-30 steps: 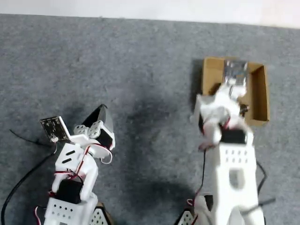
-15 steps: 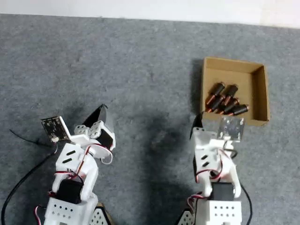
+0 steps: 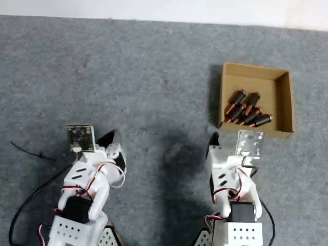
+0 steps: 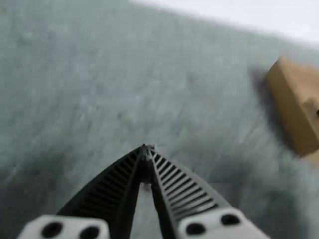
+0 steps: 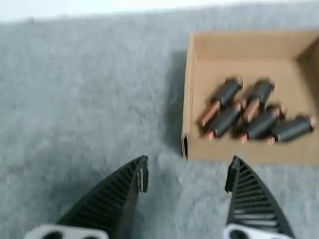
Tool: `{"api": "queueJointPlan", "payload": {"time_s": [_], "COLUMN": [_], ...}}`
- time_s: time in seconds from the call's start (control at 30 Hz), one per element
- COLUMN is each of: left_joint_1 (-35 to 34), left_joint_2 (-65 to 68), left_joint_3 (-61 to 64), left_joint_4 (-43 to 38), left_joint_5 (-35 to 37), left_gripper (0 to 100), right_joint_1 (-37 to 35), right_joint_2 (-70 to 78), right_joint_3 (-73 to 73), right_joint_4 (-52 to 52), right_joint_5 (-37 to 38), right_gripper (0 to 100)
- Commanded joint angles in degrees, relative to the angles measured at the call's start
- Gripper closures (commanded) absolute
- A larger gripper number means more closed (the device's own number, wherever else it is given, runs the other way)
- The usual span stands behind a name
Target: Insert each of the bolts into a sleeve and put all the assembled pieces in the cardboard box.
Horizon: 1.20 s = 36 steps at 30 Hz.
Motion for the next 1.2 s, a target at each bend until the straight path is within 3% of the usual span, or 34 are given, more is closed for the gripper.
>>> {"api": "queueJointPlan", "payload": {"time_s": [0.0, 0.13, 0.3, 0.43, 1.17], "left_joint_1": [-4.00, -9.89, -17.71, -22.55, -23.16], "left_joint_2": [-0.40, -0.22, -0.48, -0.57, -0.57], "left_joint_3": [1.10, 1.10, 1.10, 1.10, 1.10], "left_joint_4": [13.10, 22.33, 29.89, 32.97, 32.97], "left_joint_5": [-8.35, -15.30, -15.65, -15.65, -15.65], "left_gripper": [99, 99, 99, 99, 99], "right_joint_1": [-0.31, -0.31, -0.31, -0.31, -0.31], "right_joint_2": [0.31, 0.31, 0.04, -0.04, -0.04], "right_joint_3": [9.01, 9.01, 9.01, 9.01, 9.01], "right_joint_4": [6.20, 14.99, 24.04, 24.57, 24.57], "right_joint_5": [-0.18, -0.18, -0.18, -0.18, -0.18], "right_gripper": [76.7, 76.7, 76.7, 76.7, 76.7]}}
